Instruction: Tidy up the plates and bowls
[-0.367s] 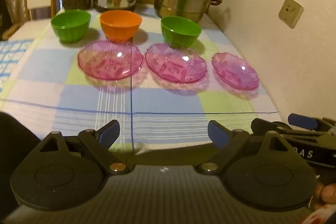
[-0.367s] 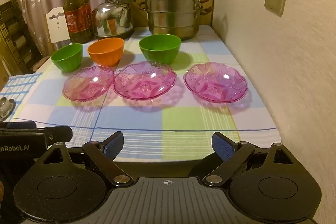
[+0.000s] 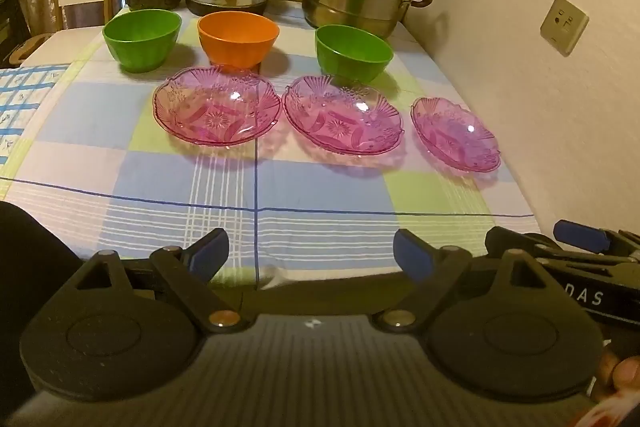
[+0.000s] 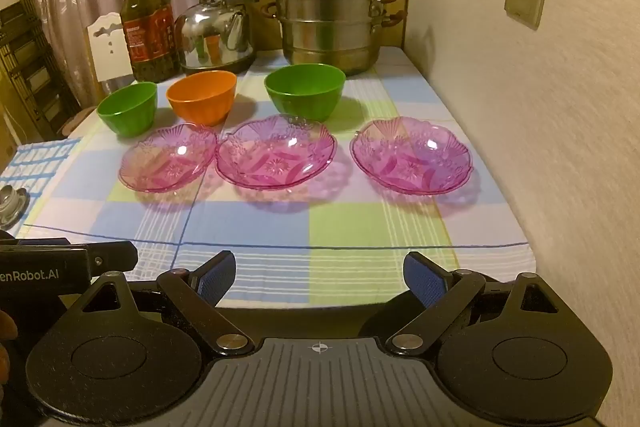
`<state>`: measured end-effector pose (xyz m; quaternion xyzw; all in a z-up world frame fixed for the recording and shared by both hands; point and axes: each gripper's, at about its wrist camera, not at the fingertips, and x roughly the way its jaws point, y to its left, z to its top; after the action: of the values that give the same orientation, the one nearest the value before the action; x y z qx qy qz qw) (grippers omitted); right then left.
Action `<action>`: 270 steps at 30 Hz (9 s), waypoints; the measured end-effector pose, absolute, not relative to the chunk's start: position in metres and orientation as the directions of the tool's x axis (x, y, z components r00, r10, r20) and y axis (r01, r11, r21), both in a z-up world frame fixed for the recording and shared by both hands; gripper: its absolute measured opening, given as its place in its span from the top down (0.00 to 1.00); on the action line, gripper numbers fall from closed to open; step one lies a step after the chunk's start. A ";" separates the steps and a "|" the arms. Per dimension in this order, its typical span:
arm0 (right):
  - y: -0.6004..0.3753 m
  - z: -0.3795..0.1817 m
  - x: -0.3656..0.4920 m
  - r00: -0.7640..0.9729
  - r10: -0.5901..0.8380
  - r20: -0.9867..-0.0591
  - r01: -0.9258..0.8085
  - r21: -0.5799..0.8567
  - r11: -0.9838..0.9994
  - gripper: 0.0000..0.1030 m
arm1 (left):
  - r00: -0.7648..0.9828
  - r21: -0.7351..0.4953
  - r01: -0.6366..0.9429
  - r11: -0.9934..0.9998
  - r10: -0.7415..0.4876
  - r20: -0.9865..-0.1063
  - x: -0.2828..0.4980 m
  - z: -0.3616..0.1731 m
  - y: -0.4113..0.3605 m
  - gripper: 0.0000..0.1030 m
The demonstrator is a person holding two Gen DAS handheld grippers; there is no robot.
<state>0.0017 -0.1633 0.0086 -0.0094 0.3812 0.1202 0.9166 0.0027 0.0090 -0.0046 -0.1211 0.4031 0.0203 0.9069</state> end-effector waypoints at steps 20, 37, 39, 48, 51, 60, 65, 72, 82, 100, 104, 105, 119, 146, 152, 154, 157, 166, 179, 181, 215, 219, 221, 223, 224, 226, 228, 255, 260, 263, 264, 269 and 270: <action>-0.165 0.004 0.001 0.678 0.215 -0.703 -0.224 0.081 0.971 0.12 | 0.668 -0.178 -0.134 0.975 -0.044 -0.743 0.003 -0.005 0.006 0.16; -0.164 0.004 0.000 0.676 0.216 -0.704 -0.222 0.085 0.971 0.12 | 0.668 -0.179 -0.136 0.974 -0.043 -0.743 0.002 -0.006 0.007 0.16; -0.165 0.002 0.001 0.676 0.217 -0.705 -0.222 0.086 0.971 0.12 | 0.668 -0.179 -0.137 0.974 -0.042 -0.743 0.002 -0.006 0.007 0.16; -0.166 0.003 0.001 0.675 0.218 -0.705 -0.222 0.087 0.971 0.12 | 0.668 -0.179 -0.137 0.974 -0.043 -0.743 0.002 -0.006 0.007 0.16; -0.166 0.003 0.001 0.675 0.218 -0.705 -0.222 0.088 0.971 0.12 | 0.668 -0.179 -0.137 0.974 -0.043 -0.743 0.002 -0.006 0.007 0.16; -0.165 0.002 0.001 0.674 0.219 -0.705 -0.222 0.089 0.971 0.12 | 0.668 -0.179 -0.137 0.974 -0.043 -0.743 0.002 -0.006 0.006 0.16; -0.165 0.003 0.002 0.674 0.219 -0.705 -0.222 0.090 0.971 0.12 | 0.667 -0.180 -0.137 0.974 -0.043 -0.744 0.001 -0.007 0.006 0.16; -0.166 0.000 0.001 0.673 0.219 -0.707 -0.221 0.091 0.971 0.12 | 0.667 -0.180 -0.137 0.974 -0.043 -0.743 0.001 -0.007 0.006 0.16; -0.166 0.000 0.001 0.672 0.220 -0.707 -0.220 0.092 0.971 0.12 | 0.668 -0.182 -0.137 0.974 -0.046 -0.743 0.001 -0.007 0.006 0.16; -0.134 0.008 0.024 0.665 0.286 -0.690 -0.284 0.121 0.951 0.12 | 0.720 -0.285 -0.204 0.937 -0.054 -0.692 0.014 0.013 0.062 0.18; -0.118 0.020 0.041 0.671 0.330 -0.665 -0.315 0.147 0.938 0.12 | 0.743 -0.292 -0.246 0.924 -0.014 -0.670 0.026 0.024 0.092 0.18; -0.114 0.023 0.045 0.672 0.339 -0.658 -0.322 0.153 0.934 0.12 | 0.747 -0.290 -0.254 0.923 -0.004 -0.665 0.029 0.027 0.099 0.18; -0.062 0.019 0.112 0.646 0.423 -0.635 -0.353 0.243 0.903 0.12 | 0.742 -0.262 -0.305 0.916 0.056 -0.668 0.093 0.012 0.174 0.19; 0.008 -0.109 0.192 0.482 0.467 -0.741 -0.176 0.440 0.880 0.62 | 0.643 -0.230 -0.294 0.928 0.013 -0.766 0.189 -0.108 0.227 0.53; 0.017 -0.120 0.200 0.483 0.454 -0.749 -0.154 0.437 0.886 0.73 | 0.638 -0.235 -0.287 0.928 0.002 -0.770 0.197 -0.112 0.224 0.68; 0.018 -0.122 0.201 0.489 0.440 -0.753 -0.145 0.427 0.892 0.80 | 0.637 -0.232 -0.278 0.932 -0.002 -0.771 0.197 -0.113 0.222 0.75; 0.016 -0.122 0.201 0.493 0.435 -0.754 -0.141 0.424 0.895 0.82 | 0.637 -0.214 -0.274 0.938 0.010 -0.771 0.197 -0.112 0.218 0.85; 0.020 -0.117 0.198 0.497 0.429 -0.755 -0.164 0.404 0.900 0.82 | 0.638 -0.176 -0.279 0.944 0.045 -0.769 0.184 -0.100 0.213 0.90; 0.012 -0.080 0.178 0.580 0.437 -0.687 -0.235 0.372 0.898 0.82 | 0.697 -0.201 -0.247 0.948 0.030 -0.716 0.165 -0.072 0.199 0.89; 0.004 -0.072 0.175 0.605 0.425 -0.673 -0.238 0.357 0.903 0.83 | 0.713 -0.218 -0.224 0.950 0.007 -0.701 0.166 -0.067 0.192 0.89; -0.110 -0.081 0.182 0.672 0.167 -0.721 0.027 0.249 0.968 0.82 | 0.675 -0.188 -0.011 0.982 -0.131 -0.726 0.235 -0.092 0.062 0.89; -0.111 -0.085 0.185 0.659 0.170 -0.732 0.029 0.251 0.968 0.82 | 0.669 -0.183 -0.020 0.983 -0.123 -0.733 0.239 -0.094 0.061 0.89; -0.111 -0.086 0.188 0.656 0.170 -0.735 0.031 0.251 0.967 0.82 | 0.667 -0.184 -0.020 0.983 -0.124 -0.735 0.240 -0.095 0.060 0.89; -0.111 -0.087 0.188 0.655 0.166 -0.737 0.036 0.249 0.968 0.82 | 0.666 -0.184 -0.020 0.983 -0.124 -0.736 0.240 -0.095 0.059 0.89; -0.112 -0.087 0.189 0.654 0.164 -0.739 0.038 0.249 0.968 0.82 | 0.666 -0.185 -0.021 0.982 -0.125 -0.736 0.240 -0.095 0.059 0.89; -0.111 -0.088 0.190 0.650 0.161 -0.743 0.041 0.246 0.968 0.82 | 0.666 -0.187 -0.030 0.982 -0.120 -0.736 0.241 -0.095 0.059 0.89; -0.110 -0.088 0.191 0.651 0.160 -0.742 0.040 0.243 0.969 0.82 | 0.662 -0.189 -0.035 0.981 -0.119 -0.740 0.241 -0.097 0.060 0.89; -0.113 -0.082 0.191 0.692 0.134 -0.709 0.065 0.246 0.967 0.47 | 0.700 -0.198 -0.072 0.978 -0.092 -0.709 0.235 -0.087 0.061 0.79; -0.117 -0.077 0.186 0.707 0.133 -0.694 0.059 0.245 0.968 0.47 | 0.715 -0.202 -0.055 0.978 -0.103 -0.691 0.230 -0.081 0.057 0.79; -0.124 -0.075 0.184 0.718 0.121 -0.685 0.066 0.241 0.968 0.47 | 0.715 -0.205 -0.030 0.978 -0.122 -0.688 0.227 -0.079 0.050 0.79; -0.128 -0.074 0.183 0.721 0.117 -0.683 0.072 0.242 0.968 0.47 | 0.713 -0.208 -0.020 0.978 -0.132 -0.688 0.226 -0.079 0.047 0.79; -0.150 -0.070 0.179 0.736 0.072 -0.674 0.119 0.233 0.965 0.47 | 0.723 -0.208 0.041 0.977 -0.173 -0.669 0.222 -0.072 0.029 0.79; -0.155 -0.069 0.177 0.739 0.063 -0.671 0.128 0.231 0.964 0.47 | 0.721 -0.206 0.053 0.977 -0.180 -0.669 0.222 -0.070 0.025 0.79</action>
<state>0.1774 -0.1553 -0.0694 0.1322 0.3611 -0.0179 0.9229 0.2221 0.0246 -0.0702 -0.0867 0.3680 -0.0630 0.9236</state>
